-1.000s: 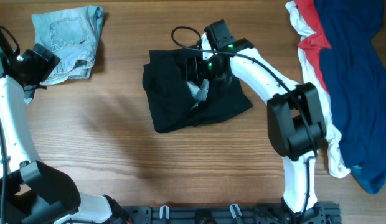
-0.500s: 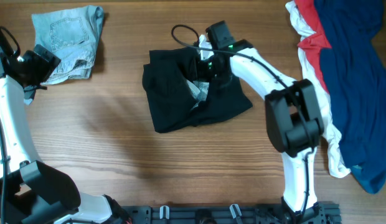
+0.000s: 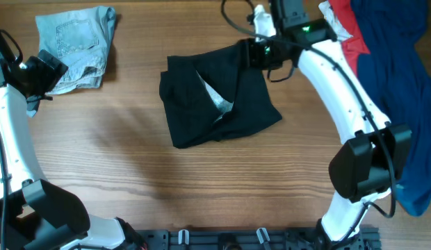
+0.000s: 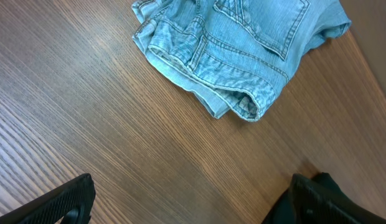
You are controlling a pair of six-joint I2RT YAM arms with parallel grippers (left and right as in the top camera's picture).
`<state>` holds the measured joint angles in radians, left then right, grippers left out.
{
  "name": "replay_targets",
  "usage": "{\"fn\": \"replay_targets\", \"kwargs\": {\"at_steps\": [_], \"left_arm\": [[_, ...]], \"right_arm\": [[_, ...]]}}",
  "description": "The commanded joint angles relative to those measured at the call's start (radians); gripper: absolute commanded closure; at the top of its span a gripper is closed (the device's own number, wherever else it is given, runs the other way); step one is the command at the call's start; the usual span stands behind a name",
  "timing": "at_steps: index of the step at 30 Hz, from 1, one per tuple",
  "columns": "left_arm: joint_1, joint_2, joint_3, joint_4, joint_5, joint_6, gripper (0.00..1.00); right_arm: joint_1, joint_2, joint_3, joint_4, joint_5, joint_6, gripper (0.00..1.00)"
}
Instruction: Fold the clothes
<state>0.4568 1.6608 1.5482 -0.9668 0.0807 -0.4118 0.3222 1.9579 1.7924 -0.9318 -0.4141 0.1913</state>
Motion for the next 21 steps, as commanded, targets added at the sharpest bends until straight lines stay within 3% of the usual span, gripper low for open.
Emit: {"fn": "replay_targets", "kwargs": {"at_steps": [1,8,21], "left_arm": [[-0.001,0.009,0.005,-0.003,0.016,0.016,0.00],[-0.001,0.009,0.005,-0.014,0.015,0.016,0.00],[-0.001,0.009,0.005,-0.022,0.015,0.042,0.00]], "right_arm": [[0.104,0.032,-0.019,-0.013,0.089,-0.034,0.00],[0.221,0.157,-0.019,-0.016,0.356,0.050,0.01],[0.200,0.308,-0.019,0.016,0.300,0.178,0.01]]}}
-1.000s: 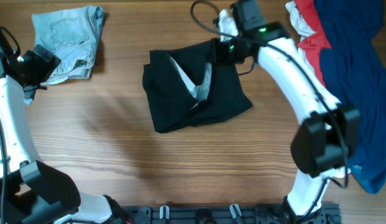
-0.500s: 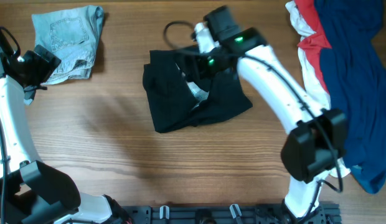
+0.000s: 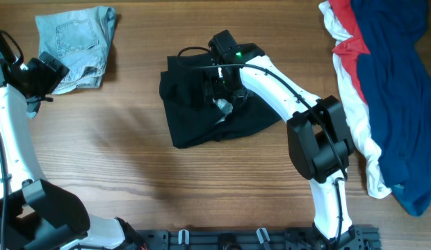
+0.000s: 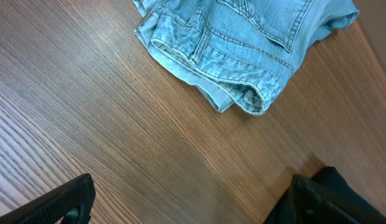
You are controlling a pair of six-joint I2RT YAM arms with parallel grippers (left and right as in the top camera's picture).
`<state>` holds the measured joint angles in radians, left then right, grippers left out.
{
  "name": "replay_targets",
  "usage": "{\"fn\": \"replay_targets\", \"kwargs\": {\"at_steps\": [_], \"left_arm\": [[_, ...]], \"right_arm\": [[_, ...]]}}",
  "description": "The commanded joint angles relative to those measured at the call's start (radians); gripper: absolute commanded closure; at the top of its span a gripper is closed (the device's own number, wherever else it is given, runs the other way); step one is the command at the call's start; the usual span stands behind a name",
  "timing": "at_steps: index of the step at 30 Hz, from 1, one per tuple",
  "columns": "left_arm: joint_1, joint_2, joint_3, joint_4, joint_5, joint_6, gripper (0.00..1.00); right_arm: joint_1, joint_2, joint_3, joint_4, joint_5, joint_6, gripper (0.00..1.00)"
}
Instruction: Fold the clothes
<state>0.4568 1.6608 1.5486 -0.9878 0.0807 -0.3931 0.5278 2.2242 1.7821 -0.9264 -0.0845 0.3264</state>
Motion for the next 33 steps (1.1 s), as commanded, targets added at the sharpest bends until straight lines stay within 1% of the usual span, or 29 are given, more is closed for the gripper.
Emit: {"fn": "replay_targets", "kwargs": {"at_steps": [1,2,3,4,5,6,7,8,10,11,15,17,21,23,26,28,30,33], "left_arm": [[-0.001,0.009,0.005,-0.001,0.015,0.024,0.00],[-0.001,0.009,0.005,-0.001,0.015,0.024,0.00],[-0.001,0.009,0.005,-0.002,0.015,0.024,0.00],[-0.001,0.009,0.005,-0.002,0.015,0.024,0.00],[-0.001,0.009,0.005,-0.002,0.015,0.024,0.00],[-0.001,0.009,0.005,-0.001,0.015,0.024,0.00],[-0.001,0.009,0.005,-0.001,0.015,0.024,0.00],[-0.001,0.009,0.005,-0.002,0.015,0.024,0.00],[-0.001,0.009,0.005,-0.001,0.015,0.024,0.00],[-0.001,0.009,0.005,-0.002,0.015,0.024,0.00],[-0.001,0.009,0.005,-0.001,0.015,0.024,0.00],[-0.001,0.009,0.005,-0.002,0.015,0.024,0.00],[-0.001,0.009,0.005,-0.001,0.015,0.024,0.00],[-0.001,0.009,0.005,-0.001,0.015,0.024,0.00],[-0.001,0.009,0.005,-0.001,0.015,0.024,0.00],[-0.001,0.009,0.005,-0.002,0.015,0.024,0.00],[-0.001,0.009,0.005,-0.006,0.015,0.024,0.00],[-0.001,0.009,0.005,-0.005,0.015,0.024,0.00]], "right_arm": [[-0.005,0.051,-0.009,0.014,-0.043,0.043,0.00],[-0.005,0.060,-0.009,0.020,-0.052,0.044,0.01],[-0.005,0.075,-0.009,0.030,-0.068,0.045,0.05],[-0.005,0.080,-0.009,0.036,-0.074,0.049,0.11],[-0.005,0.082,-0.009,0.047,-0.074,0.052,0.22],[-0.006,0.082,-0.009,0.056,-0.074,0.066,0.29],[-0.006,0.082,-0.009,0.063,-0.074,0.070,0.45],[-0.005,0.082,-0.009,0.066,-0.074,0.070,0.64],[-0.006,0.082,-0.009,0.066,-0.074,0.070,0.87],[-0.006,0.082,-0.009,0.066,-0.073,0.070,0.96],[-0.014,0.079,0.024,0.045,-0.074,0.068,0.96],[-0.029,0.049,0.050,0.016,-0.085,0.041,0.96],[-0.080,-0.079,0.053,-0.003,-0.127,-0.014,0.96],[-0.119,-0.162,0.053,-0.006,-0.127,-0.068,0.96],[-0.182,-0.232,0.053,-0.005,-0.123,-0.137,0.96],[-0.233,-0.248,0.053,-0.011,-0.117,-0.184,0.96],[-0.277,-0.245,0.052,-0.031,-0.119,-0.195,0.96],[-0.295,-0.247,0.055,-0.035,-0.155,-0.223,0.96]]}}
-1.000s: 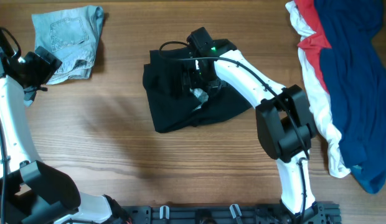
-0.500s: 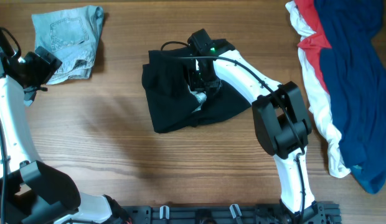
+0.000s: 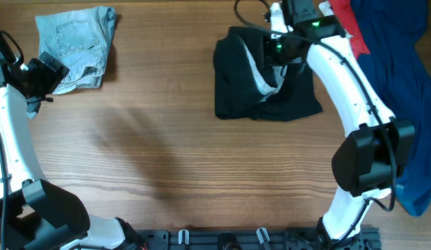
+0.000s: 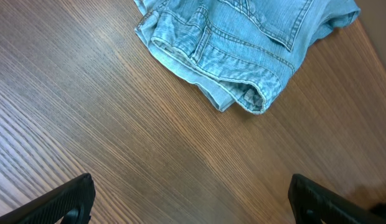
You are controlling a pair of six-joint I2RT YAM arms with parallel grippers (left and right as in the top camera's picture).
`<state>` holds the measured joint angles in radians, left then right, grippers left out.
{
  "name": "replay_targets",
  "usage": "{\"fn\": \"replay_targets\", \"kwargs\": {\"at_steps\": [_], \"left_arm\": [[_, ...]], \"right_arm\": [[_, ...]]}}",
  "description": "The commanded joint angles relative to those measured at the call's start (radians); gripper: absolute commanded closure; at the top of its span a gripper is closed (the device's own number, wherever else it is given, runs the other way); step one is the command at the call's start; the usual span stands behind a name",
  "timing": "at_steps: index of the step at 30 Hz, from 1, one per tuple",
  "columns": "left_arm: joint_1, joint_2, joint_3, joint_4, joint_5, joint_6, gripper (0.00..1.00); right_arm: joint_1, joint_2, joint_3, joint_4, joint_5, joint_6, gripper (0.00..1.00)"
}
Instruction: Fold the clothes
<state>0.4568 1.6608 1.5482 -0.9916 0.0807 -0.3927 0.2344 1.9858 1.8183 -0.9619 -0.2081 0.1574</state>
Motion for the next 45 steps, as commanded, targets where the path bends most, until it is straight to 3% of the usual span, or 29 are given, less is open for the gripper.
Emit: {"fn": "replay_targets", "kwargs": {"at_steps": [1,5,13,17,27,35,36,37,40,41,43,45], "left_arm": [[-0.001,0.009,0.005,0.000,0.015,0.023,0.00],[-0.001,0.009,0.005,0.004,0.015,0.023,0.00],[-0.001,0.009,0.005,0.003,0.015,0.023,0.00],[-0.001,0.008,0.005,-0.002,0.016,0.023,0.00],[0.000,0.008,0.005,0.000,0.014,0.048,0.00],[0.000,0.008,0.005,0.000,-0.004,0.049,0.00],[0.000,0.008,0.005,0.001,-0.008,0.049,0.00],[0.000,0.008,0.005,0.003,-0.013,0.049,0.00],[0.002,0.008,0.005,0.005,-0.029,0.049,0.00],[0.006,0.008,0.005,0.007,-0.029,0.049,0.00],[0.019,0.008,0.005,0.011,-0.029,0.048,0.00],[0.024,0.008,0.005,0.011,-0.029,0.048,0.00]], "right_arm": [[0.006,-0.008,0.019,-0.004,-0.042,-0.053,0.96],[0.070,-0.010,0.024,-0.015,-0.090,-0.048,0.96],[0.318,-0.010,0.118,0.006,-0.108,0.103,0.96],[0.387,-0.010,0.211,0.014,-0.109,0.146,0.96],[0.536,0.029,0.217,0.110,-0.108,0.238,0.96],[0.619,0.053,0.202,-0.049,-0.108,0.205,0.94],[0.630,0.053,0.193,-0.082,-0.108,0.189,0.89],[0.647,0.053,0.187,-0.115,-0.108,0.182,0.75],[0.706,0.053,0.180,-0.204,-0.160,0.095,0.28],[0.725,0.053,0.180,-0.219,-0.188,0.070,0.08],[0.740,0.040,0.180,-0.219,-0.182,0.083,0.00],[0.721,0.021,0.180,-0.191,-0.156,0.097,0.00]]}}
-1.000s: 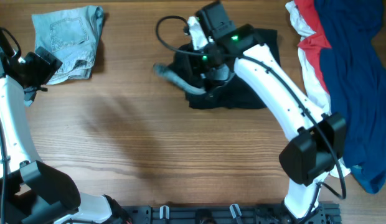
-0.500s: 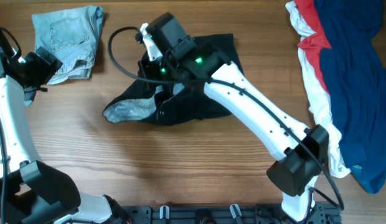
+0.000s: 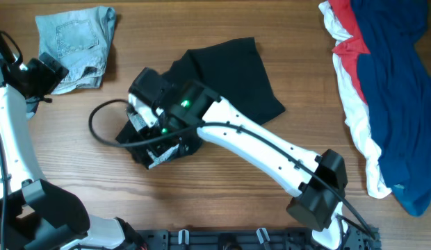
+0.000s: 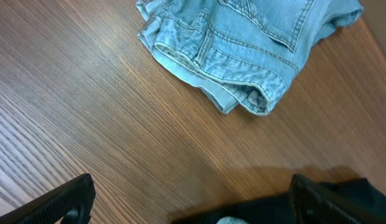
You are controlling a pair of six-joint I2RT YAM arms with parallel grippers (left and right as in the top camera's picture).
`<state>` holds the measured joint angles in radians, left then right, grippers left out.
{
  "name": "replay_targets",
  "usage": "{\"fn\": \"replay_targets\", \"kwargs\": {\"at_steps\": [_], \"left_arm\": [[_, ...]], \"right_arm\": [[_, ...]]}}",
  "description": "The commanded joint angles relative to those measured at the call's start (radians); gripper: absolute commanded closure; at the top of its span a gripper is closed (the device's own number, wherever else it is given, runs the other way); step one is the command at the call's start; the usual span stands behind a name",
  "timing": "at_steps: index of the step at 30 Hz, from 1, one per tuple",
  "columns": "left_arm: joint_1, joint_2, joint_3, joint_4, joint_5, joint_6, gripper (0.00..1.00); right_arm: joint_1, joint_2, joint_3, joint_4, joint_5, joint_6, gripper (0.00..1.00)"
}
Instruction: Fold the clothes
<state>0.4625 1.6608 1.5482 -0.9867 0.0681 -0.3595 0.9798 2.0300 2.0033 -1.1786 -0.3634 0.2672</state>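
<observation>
A black garment (image 3: 229, 73) lies stretched in a diagonal from the far middle of the table down to the left of centre. My right gripper (image 3: 158, 149) is at its near left end, shut on the cloth, the arm reaching across the table. A strip of that black cloth (image 4: 274, 211) shows at the bottom of the left wrist view. Folded denim shorts (image 3: 76, 45) lie at the far left corner, also seen as the denim shorts (image 4: 243, 43). My left gripper (image 4: 193, 208) stands open over bare wood with nothing between its fingers, near the left edge (image 3: 45, 73).
A heap of blue, red and white clothes (image 3: 389, 90) lies along the right edge. The wooden table (image 3: 222, 201) shows bare wood along the front. A black cable (image 3: 104, 118) loops from the right wrist beside the garment.
The right gripper has gone from the far right of centre to the near left of centre. The black garment, bunched then, now lies drawn out leftward. The left arm has not moved.
The black garment lay crumpled mid-table with the right gripper at its far right corner. Then the gripper was over its middle. Later the garment lay bunched farther right under the gripper. Now it is stretched out to the left, the gripper at its near left end.
</observation>
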Motion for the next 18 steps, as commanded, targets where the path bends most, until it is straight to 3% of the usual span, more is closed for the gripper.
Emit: {"fn": "replay_targets", "kwargs": {"at_steps": [1,6,10,15,18], "left_arm": [[0.020,0.008,0.005,0.006,-0.016,0.015,0.00],[0.013,0.009,-0.002,-0.021,0.051,0.016,0.00],[-0.060,0.009,-0.090,-0.077,0.161,0.074,0.00],[-0.192,0.009,-0.262,-0.050,0.185,0.095,0.00],[-0.264,0.009,-0.365,0.041,0.277,0.094,0.00]], "right_arm": [[-0.050,-0.042,-0.005,0.041,0.039,0.004,0.01],[-0.231,-0.057,-0.005,0.049,0.204,0.005,0.01],[-0.438,-0.042,-0.005,0.048,0.208,-0.039,0.01],[-0.558,0.001,-0.008,0.048,0.209,-0.114,0.01],[-0.594,0.029,-0.008,0.068,0.209,-0.119,0.00]]}}
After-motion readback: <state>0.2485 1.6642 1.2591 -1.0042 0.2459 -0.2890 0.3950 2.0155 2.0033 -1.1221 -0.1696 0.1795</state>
